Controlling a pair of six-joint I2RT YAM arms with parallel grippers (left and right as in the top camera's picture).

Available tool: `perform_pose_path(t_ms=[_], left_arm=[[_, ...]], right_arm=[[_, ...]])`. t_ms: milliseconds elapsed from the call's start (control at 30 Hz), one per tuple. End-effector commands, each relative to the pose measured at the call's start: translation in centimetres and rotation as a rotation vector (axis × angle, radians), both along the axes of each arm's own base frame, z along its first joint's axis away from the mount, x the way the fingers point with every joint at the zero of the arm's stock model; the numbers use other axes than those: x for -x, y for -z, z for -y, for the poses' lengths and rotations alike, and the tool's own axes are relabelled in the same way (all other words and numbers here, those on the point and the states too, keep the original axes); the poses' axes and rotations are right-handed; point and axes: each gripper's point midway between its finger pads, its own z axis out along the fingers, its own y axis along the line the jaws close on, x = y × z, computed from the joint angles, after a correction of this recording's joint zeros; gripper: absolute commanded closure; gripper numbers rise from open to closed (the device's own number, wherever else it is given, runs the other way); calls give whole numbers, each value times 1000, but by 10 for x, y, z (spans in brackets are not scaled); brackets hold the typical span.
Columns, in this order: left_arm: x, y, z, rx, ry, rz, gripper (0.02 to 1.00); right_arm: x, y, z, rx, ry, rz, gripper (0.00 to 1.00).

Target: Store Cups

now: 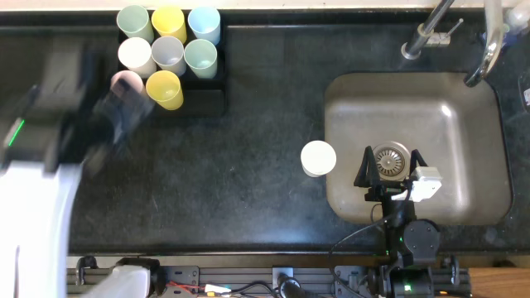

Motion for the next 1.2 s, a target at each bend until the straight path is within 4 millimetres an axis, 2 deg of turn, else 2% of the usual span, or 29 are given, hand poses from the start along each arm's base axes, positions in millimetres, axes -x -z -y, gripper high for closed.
perform_pose_path(t_ms=[33, 133, 167, 233, 300, 400, 467, 533, 600, 633, 767, 1000, 1200], left_arm=[[77, -5, -16, -158, 181, 49, 20], [113, 9, -25, -191, 161, 145, 20], [118, 17, -25, -211, 184, 181, 20], [112, 34, -25, -289, 279, 270, 20], [84, 50, -21, -400, 392, 392, 20], [25, 69, -1, -591, 620, 616, 20], [-6, 83, 12, -697, 704, 767, 20], [-23, 95, 20, -739, 690, 923, 20], [-25, 105, 24, -754, 664, 1044, 20], [-24, 114, 27, -727, 667, 1053, 20], [-21, 130, 26, -651, 661, 976, 20], [-9, 169, 23, -562, 659, 836, 20], [-7, 150, 18, -592, 604, 910, 20]], right_arm=[[0, 4, 1, -7, 5, -2, 5], [0, 4, 1, -7, 5, -2, 3], [0, 4, 1, -7, 5, -2, 3], [0, 4, 1, -7, 5, -2, 3], [0, 4, 1, -7, 5, -2, 3], [0, 4, 1, -7, 5, -2, 3], [0, 4, 1, -7, 5, -2, 3], [0, 4, 1, -7, 5, -2, 5], [0, 4, 1, -7, 5, -2, 5], [0, 4, 1, -7, 5, -2, 3], [0, 4, 1, -7, 5, -2, 3], [0, 4, 1, -7, 5, -2, 5], [0, 4, 1, -7, 5, -2, 3]])
